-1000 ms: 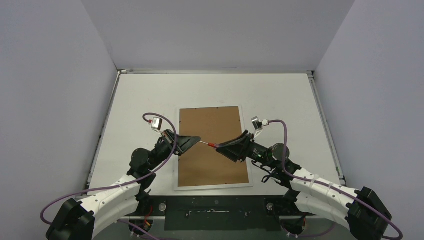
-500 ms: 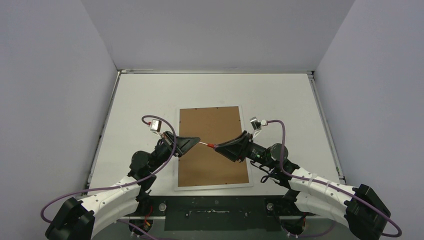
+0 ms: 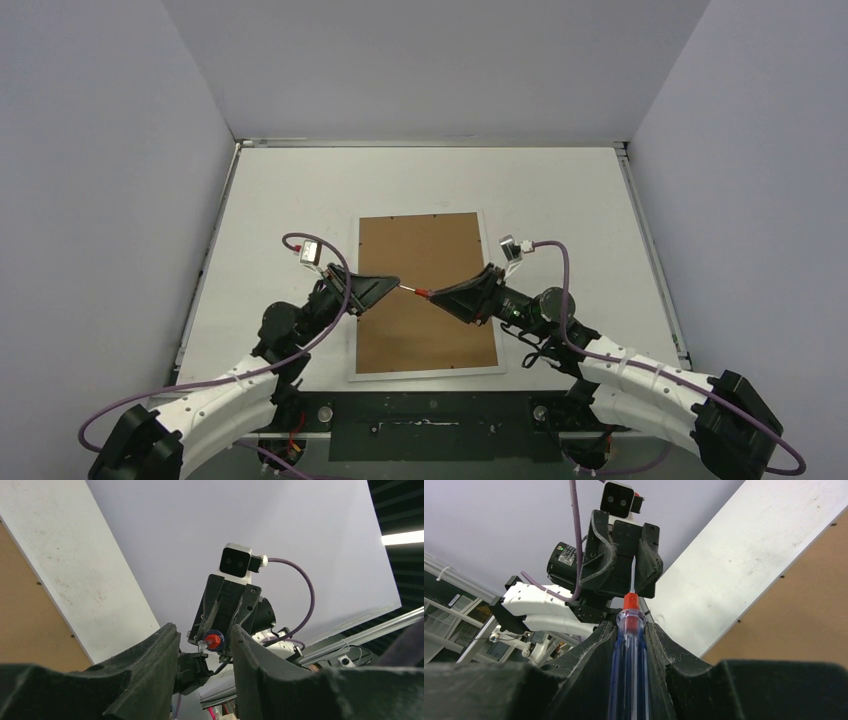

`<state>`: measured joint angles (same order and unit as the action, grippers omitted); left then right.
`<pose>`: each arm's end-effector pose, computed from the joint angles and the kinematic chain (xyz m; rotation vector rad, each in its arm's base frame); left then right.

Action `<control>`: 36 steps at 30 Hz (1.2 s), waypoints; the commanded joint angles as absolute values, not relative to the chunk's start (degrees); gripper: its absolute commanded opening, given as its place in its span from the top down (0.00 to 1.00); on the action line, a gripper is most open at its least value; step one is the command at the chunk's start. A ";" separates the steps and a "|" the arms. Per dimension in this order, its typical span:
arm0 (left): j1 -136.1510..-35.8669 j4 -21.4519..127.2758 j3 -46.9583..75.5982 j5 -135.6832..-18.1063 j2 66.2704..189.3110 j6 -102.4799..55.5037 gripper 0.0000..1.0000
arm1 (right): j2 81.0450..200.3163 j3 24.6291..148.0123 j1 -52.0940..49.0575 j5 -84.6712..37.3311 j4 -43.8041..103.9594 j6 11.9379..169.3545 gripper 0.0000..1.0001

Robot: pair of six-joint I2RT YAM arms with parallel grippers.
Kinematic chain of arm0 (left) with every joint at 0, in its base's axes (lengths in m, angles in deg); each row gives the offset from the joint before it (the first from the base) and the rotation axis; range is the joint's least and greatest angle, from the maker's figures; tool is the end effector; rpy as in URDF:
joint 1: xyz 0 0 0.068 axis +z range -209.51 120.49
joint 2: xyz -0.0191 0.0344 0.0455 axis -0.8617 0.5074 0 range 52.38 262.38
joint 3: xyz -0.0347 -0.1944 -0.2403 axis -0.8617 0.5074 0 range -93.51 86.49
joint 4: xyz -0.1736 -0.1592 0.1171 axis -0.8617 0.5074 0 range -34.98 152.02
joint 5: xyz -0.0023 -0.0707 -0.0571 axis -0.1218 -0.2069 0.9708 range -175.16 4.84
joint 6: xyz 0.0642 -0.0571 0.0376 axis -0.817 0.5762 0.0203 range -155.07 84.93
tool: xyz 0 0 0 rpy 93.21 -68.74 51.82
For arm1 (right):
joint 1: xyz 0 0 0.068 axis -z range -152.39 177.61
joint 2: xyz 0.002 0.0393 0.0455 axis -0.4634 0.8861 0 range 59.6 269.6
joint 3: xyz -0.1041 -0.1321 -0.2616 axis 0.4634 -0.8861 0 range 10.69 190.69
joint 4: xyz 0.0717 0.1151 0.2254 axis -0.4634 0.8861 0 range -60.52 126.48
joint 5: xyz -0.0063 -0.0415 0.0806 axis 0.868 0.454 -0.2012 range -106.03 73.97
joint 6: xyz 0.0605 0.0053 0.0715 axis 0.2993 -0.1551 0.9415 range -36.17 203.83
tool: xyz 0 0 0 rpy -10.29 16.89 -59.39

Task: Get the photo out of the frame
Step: Pick up the screwdriver from the center of the board, then adjust the photo frame at the center of the board.

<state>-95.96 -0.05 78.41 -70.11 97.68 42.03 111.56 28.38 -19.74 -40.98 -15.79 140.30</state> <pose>0.1378 -0.1290 0.2754 -0.2650 1.4955 -1.8244 0.1219 0.1850 0.2918 -0.3015 1.6326 1.7500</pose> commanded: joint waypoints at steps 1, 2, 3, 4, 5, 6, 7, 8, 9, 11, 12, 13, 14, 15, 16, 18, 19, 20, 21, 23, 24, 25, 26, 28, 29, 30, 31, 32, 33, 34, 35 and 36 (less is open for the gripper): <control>-96.08 12.18 74.43 -70.43 91.86 36.58 0.47 | 107.32 31.03 -19.96 -37.23 -11.53 138.02 1.00; -96.07 16.46 73.53 -70.74 90.19 35.09 0.40 | 106.33 31.18 -19.94 -36.38 -9.15 137.59 1.00; -96.07 21.04 72.62 -71.07 88.66 33.73 0.35 | 105.33 31.34 -19.86 -35.80 -7.09 137.14 1.00; -96.00 25.31 71.80 -71.69 86.93 32.46 0.28 | 104.43 31.37 -19.80 -35.40 -5.19 136.95 1.00; -95.94 29.99 70.94 -72.75 85.26 31.17 0.22 | 103.60 31.45 -19.70 -34.74 -3.27 136.92 1.00; -95.93 37.79 69.78 -74.14 83.63 30.03 0.15 | 102.81 31.82 -19.48 -34.02 -0.63 136.85 1.00; -95.90 44.11 68.55 -75.56 82.15 28.46 0.11 | 102.20 32.30 -19.34 -33.24 2.13 136.63 1.00; -95.83 50.98 66.90 -77.51 81.08 27.15 0.09 | 101.66 32.92 -19.26 -31.87 6.04 136.57 1.00; -95.81 59.51 65.18 -79.87 80.50 26.23 0.08 | 101.17 34.08 -19.08 -30.12 10.80 136.53 1.00; -95.72 73.71 61.79 -84.39 80.81 24.78 0.05 | 100.70 36.97 -19.04 -27.97 20.66 135.29 1.00; -95.68 78.53 60.44 -86.23 81.58 23.51 0.04 | 100.51 38.19 -19.06 -27.30 24.19 134.91 1.00; -95.64 82.35 59.12 -87.14 82.37 22.42 0.04 | 100.47 39.71 -19.08 -26.86 27.39 134.29 1.00; -95.63 85.63 58.16 -87.81 83.41 21.78 0.04 | 100.56 40.75 -19.11 -27.15 29.05 132.87 1.00; -95.63 88.17 57.23 -88.66 84.43 21.45 0.03 | 100.68 41.39 -19.42 -29.05 30.87 130.88 1.00; -95.68 90.11 56.73 -89.40 85.25 21.29 0.03 | 100.91 41.83 -19.74 -31.40 31.49 128.54 1.00; -95.63 91.95 56.15 -90.24 86.70 21.52 0.03 | 101.24 42.70 -20.11 -36.37 32.92 124.44 1.00; -95.63 92.15 56.01 -90.45 87.23 21.58 0.03 | 101.22 43.21 -20.12 -37.50 34.01 122.57 1.00; -95.63 92.43 55.92 -90.78 87.75 21.73 0.03 | 101.06 43.67 -20.27 -38.59 35.24 120.94 1.00; -95.63 92.98 55.76 -91.58 88.13 21.91 0.03 | 100.61 43.94 -20.29 -39.93 35.84 119.21 1.00; -95.63 94.68 55.64 -93.37 88.92 22.56 0.03 | 99.10 44.20 -20.37 -41.47 36.81 116.40 1.00; -95.63 95.87 55.57 -94.26 89.32 22.74 0.03 | 98.52 44.44 -20.38 -41.74 37.72 115.09 1.00; -95.68 96.74 55.60 -94.78 89.56 22.72 0.03 | 98.19 44.71 -20.46 -42.15 38.89 113.86 1.00; -95.64 97.70 55.74 -95.00 89.84 22.56 0.03 | 98.03 45.05 -20.47 -42.71 40.80 112.71 1.00; -95.60 98.45 56.29 -95.02 89.91 22.27 0.03 | 98.51 46.10 -20.56 -43.65 43.69 111.15 1.00; -95.64 98.60 56.73 -94.88 89.86 22.12 0.03 | 99.17 46.75 -20.60 -43.86 45.69 111.03 1.00; -95.71 98.61 57.16 -94.58 89.76 21.85 0.03 | 99.87 47.42 -20.57 -43.01 47.32 111.61 1.00; -95.76 98.46 57.88 -94.23 89.80 22.00 0.03 | 100.84 47.84 -20.62 -41.82 48.14 112.81 1.00; -95.85 97.67 58.92 -93.70 89.77 22.44 0.03 | 101.97 47.87 -20.61 -41.59 48.01 113.93 1.00; -95.89 97.07 60.20 -93.12 89.86 22.68 0.04 | 103.17 47.86 -20.66 -41.91 47.88 114.93 1.00; -95.96 96.74 60.97 -92.77 90.09 22.94 0.05 | 104.31 47.80 -20.91 -42.61 47.39 115.81 1.00; -96.05 96.56 61.57 -92.41 90.42 23.24 0.05 | 105.15 47.57 -21.26 -43.18 46.66 116.24 1.00; -96.13 96.47 61.99 -92.17 90.70 23.28 0.06 | 105.89 47.38 -21.64 -43.47 45.89 116.57 1.00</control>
<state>-95.80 96.82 60.01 -92.82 90.03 22.93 102.93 45.73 -20.33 -41.83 46.45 114.94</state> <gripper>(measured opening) 0.950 0.257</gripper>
